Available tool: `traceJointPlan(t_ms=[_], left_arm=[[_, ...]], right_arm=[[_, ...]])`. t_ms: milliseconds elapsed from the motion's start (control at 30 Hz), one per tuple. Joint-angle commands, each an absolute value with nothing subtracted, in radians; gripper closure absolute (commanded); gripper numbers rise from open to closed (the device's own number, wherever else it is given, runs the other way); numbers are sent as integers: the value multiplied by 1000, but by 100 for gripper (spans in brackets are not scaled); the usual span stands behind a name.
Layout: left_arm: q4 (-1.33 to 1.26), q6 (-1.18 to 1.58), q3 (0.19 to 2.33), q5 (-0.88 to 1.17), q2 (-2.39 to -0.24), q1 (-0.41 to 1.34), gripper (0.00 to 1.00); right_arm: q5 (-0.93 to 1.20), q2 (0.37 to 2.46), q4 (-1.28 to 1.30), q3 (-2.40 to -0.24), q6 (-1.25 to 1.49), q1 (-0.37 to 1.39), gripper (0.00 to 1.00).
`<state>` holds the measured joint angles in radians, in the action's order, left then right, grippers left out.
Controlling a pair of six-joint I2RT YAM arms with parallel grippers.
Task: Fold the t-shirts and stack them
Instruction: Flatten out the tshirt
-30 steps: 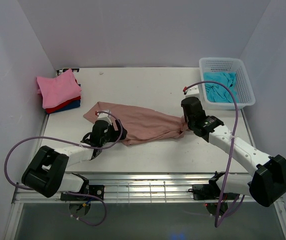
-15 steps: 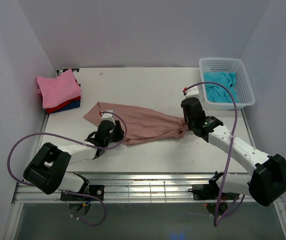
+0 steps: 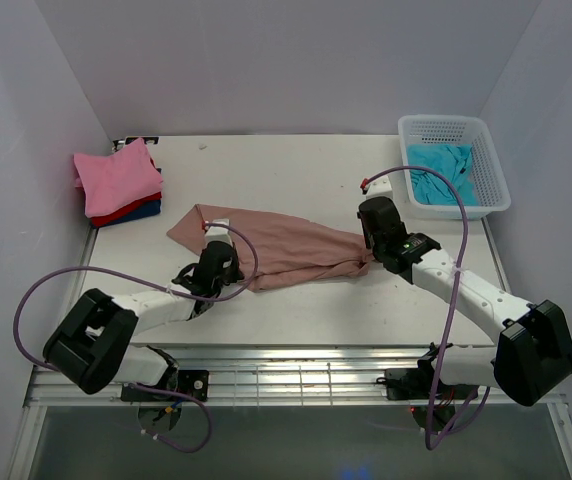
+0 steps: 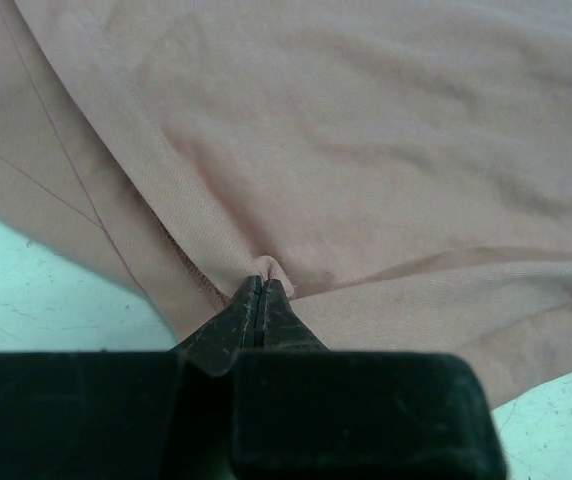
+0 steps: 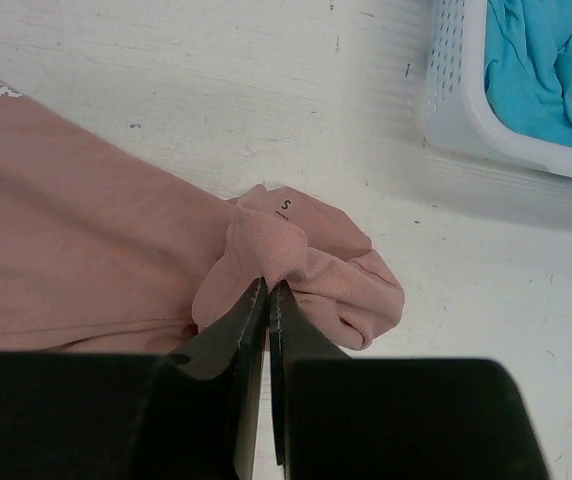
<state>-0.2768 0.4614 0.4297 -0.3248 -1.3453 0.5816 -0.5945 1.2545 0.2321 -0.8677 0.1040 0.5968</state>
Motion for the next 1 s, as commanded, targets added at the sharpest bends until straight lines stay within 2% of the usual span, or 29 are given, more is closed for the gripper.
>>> traceJointPlan(t_ms=[0, 300, 433, 533, 600, 733, 967], left_arm=[[-249, 451, 469, -376, -1295, 603, 100], [-80, 413, 569, -528, -1134, 638, 100], [-64, 411, 563, -480, -1109, 638, 72], [-64, 429, 543, -474, -1115, 638, 63], [-67, 434, 538, -469, -1144, 638, 52], [-93, 440, 525, -454, -1204, 638, 49], [-146, 446, 514, -429, -1328, 640, 52]], right_arm=[[-592, 1259, 189, -862, 123, 594, 92], [-617, 1224, 207, -911, 94, 592, 92], [-604, 1220, 210, -913, 97, 591, 92], [-598, 1216, 210, -900, 104, 592, 92], [-595, 1215, 210, -894, 109, 591, 92], [-601, 1204, 209, -873, 110, 591, 92], [-606, 1201, 210, -867, 112, 591, 92]])
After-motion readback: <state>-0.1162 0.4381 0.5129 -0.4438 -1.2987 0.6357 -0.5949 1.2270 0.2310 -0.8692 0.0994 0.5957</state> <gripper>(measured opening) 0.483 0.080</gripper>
